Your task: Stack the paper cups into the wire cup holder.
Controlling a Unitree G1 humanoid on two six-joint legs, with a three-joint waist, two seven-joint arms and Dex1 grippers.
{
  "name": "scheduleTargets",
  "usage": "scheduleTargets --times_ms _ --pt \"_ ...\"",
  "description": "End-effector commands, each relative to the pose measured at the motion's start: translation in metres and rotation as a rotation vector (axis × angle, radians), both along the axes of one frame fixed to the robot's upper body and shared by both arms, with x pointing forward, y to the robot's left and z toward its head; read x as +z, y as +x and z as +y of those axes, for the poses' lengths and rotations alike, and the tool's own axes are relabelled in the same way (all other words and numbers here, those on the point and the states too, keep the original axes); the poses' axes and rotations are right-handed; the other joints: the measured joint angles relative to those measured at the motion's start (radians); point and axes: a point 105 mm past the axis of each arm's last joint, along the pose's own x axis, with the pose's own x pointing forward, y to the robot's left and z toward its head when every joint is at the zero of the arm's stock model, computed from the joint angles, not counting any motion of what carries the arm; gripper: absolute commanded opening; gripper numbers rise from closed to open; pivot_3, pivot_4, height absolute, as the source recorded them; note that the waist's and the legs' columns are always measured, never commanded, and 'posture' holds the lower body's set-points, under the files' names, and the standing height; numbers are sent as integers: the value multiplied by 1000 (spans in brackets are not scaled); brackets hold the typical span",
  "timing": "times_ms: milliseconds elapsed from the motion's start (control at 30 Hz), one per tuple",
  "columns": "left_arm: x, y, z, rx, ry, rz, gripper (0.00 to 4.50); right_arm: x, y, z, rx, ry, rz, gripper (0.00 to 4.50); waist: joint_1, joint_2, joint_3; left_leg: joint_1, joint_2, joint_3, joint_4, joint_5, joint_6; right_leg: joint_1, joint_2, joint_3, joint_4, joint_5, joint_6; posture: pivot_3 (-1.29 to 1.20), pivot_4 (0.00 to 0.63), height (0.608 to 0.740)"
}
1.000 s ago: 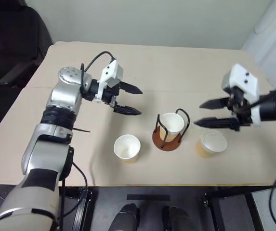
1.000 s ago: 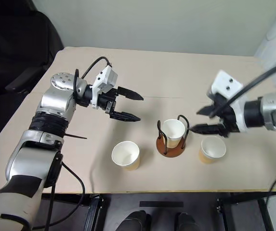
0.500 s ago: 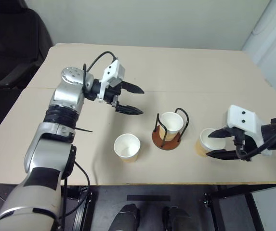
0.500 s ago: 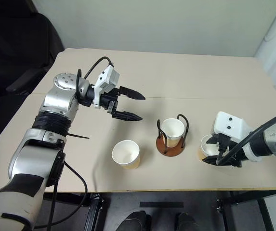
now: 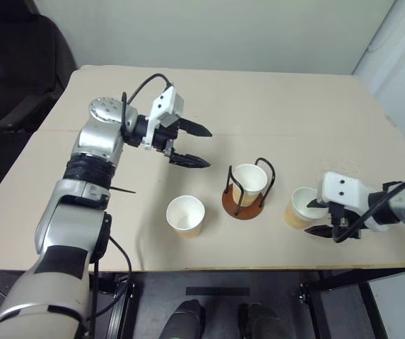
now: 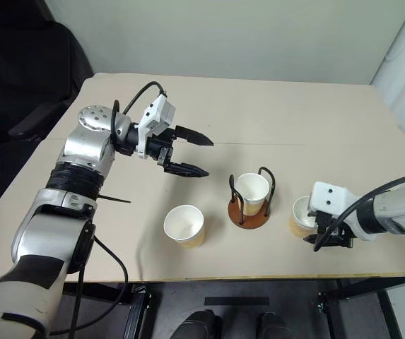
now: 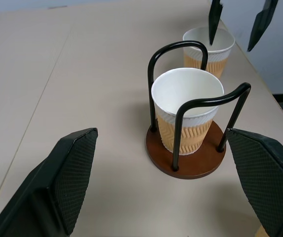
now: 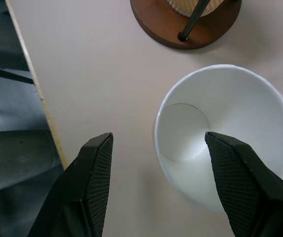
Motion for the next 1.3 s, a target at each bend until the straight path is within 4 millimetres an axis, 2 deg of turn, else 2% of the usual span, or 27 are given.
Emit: scheduleTargets --times_ms 33,167,267,400,467,667,767,1000,1100,1200,1300 --pt "17 -5 0 -37 -2 -46 4500 2 6 3 28 -26 -39 2960 0 0 0 0 0 0 0 0 0 0 0 0 0 0 0 0 150 740" --pt "17 -5 0 -34 -2 -46 4500 0 9 6 42 -32 -37 2960 0 0 0 0 0 0 0 0 0 0 0 0 0 0 0 0 150 740" --pt "18 -5 1 -30 -2 -47 4500 1 10 8 48 -29 -38 2148 0 0 0 0 0 0 0 0 0 0 0 0 0 0 0 0 150 740" --pt "17 -4 2 -27 0 -47 4500 4 9 8 53 -27 -35 619 0 0 0 0 0 0 0 0 0 0 0 0 0 0 0 0 150 740" --pt "17 -4 2 -27 0 -46 4500 5 8 8 55 -28 -33 16 0 0 0 0 0 0 0 0 0 0 0 0 0 0 0 0 150 740" --pt "16 -3 0 -28 -2 -47 4500 7 8 7 57 -34 -38 16 0 0 0 0 0 0 0 0 0 0 0 0 0 0 0 0 150 740" --pt "16 -3 0 -28 -3 -47 4500 18 12 5 54 -39 -78 16 0 0 0 0 0 0 0 0 0 0 0 0 0 0 0 0 150 740" --pt "15 -3 1 -25 -1 -45 4500 83 33 3 36 -33 -291 16 -4 0 0 0 0 0 0 0 0 0 0 0 0 0 0 0 150 740" --pt "16 -3 0 -26 -2 -44 4500 111 38 9 43 -14 -378 16 -4 0 0 0 0 -1 -1 0 1 0 0 0 -1 0 0 0 150 740" --pt "16 -3 0 -27 -2 -42 4500 141 37 22 82 10 -463 16 -6 0 0 -1 0 -1 -1 0 1 -1 0 0 -2 0 0 0 150 740" --pt "15 -3 -1 -31 4 -41 4500 168 29 47 165 62 -517 16 -10 0 0 -2 0 0 -1 0 1 -3 0 0 -1 0 0 0 150 740"
